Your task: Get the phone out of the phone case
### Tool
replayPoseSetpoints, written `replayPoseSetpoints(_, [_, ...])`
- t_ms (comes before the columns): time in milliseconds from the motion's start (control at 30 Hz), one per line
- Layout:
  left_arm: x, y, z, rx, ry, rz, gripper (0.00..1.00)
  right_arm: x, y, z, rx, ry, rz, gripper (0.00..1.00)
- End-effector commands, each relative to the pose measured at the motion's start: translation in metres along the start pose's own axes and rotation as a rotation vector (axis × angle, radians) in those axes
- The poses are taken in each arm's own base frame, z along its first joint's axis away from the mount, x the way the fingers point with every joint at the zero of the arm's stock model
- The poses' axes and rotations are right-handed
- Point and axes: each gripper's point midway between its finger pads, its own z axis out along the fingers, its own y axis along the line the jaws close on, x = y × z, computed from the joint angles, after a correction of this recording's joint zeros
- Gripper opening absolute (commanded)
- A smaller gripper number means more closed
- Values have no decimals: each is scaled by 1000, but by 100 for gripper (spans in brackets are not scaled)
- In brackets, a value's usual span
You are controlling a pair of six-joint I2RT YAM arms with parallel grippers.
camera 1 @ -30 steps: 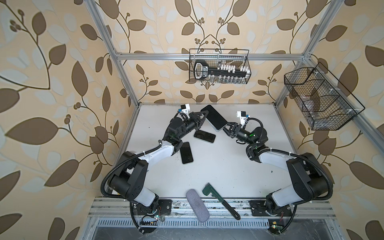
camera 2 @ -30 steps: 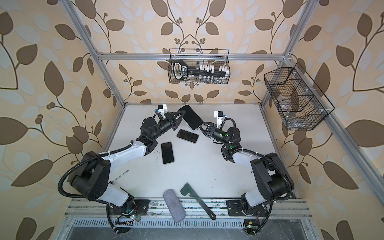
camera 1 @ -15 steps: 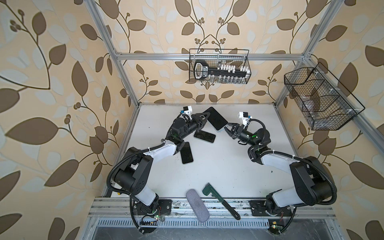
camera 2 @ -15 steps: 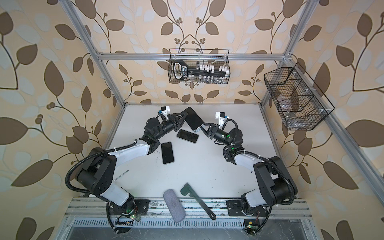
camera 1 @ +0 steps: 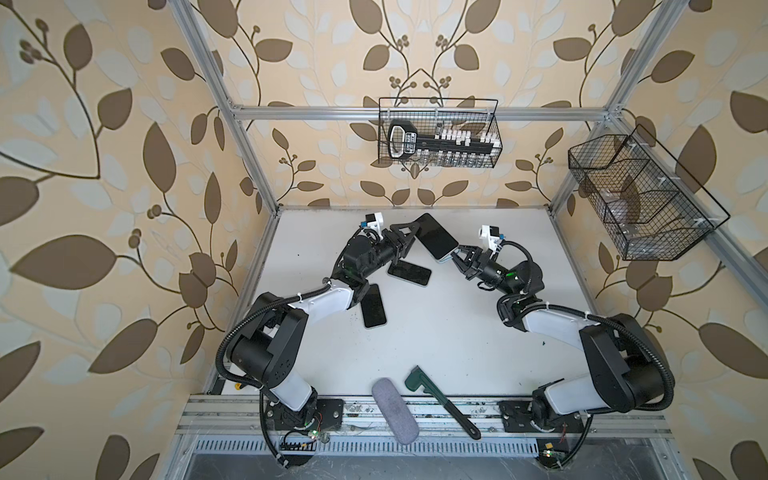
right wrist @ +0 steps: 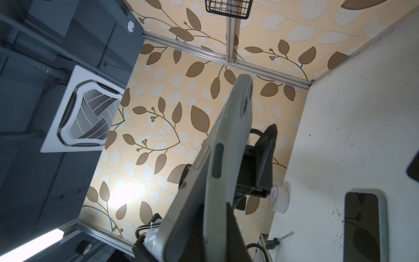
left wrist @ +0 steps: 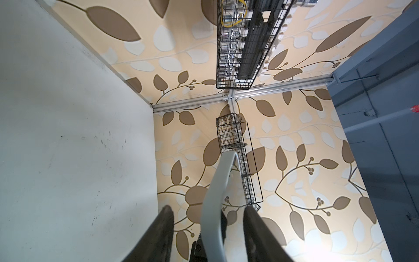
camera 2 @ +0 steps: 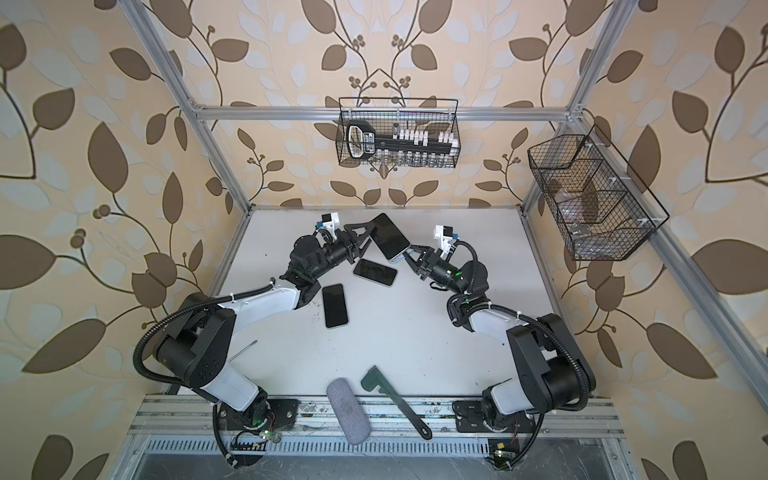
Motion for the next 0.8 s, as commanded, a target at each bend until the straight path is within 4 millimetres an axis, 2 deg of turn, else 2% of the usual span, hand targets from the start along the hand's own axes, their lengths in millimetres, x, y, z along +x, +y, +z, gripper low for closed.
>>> replayPoseSetpoints(0, [-2,-41,-6,94,-13,47,57,-8,21,-3,-90,-42,-23,6])
replayPoseSetpoints(100, [-2,-46,-11,89,-18,49,65,-10,17,-3,-83,-52,-16,6])
replayPoseSetpoints(233, [-1,-52,-18,73,-29,48,81,-13,9,-4,-66,-70,-8,6])
replayPoseSetpoints(300, [-1,-46,-20,43,-33,36,89,-14,4,-5,-57,-81,-6,5])
replayPoseSetpoints(333, [0,-55,-25,49,-36,38,93,-14,2,-5,-52,-87,-2,5])
replayPoseSetpoints(400, [2,-54,-29,26,-36,28,99,-15,-2,-5,-46,-98,0,5])
replayPoseSetpoints(767, [7,-54,-50,-64,-58,-18,99,-16,-13,4,-29,-111,0,5])
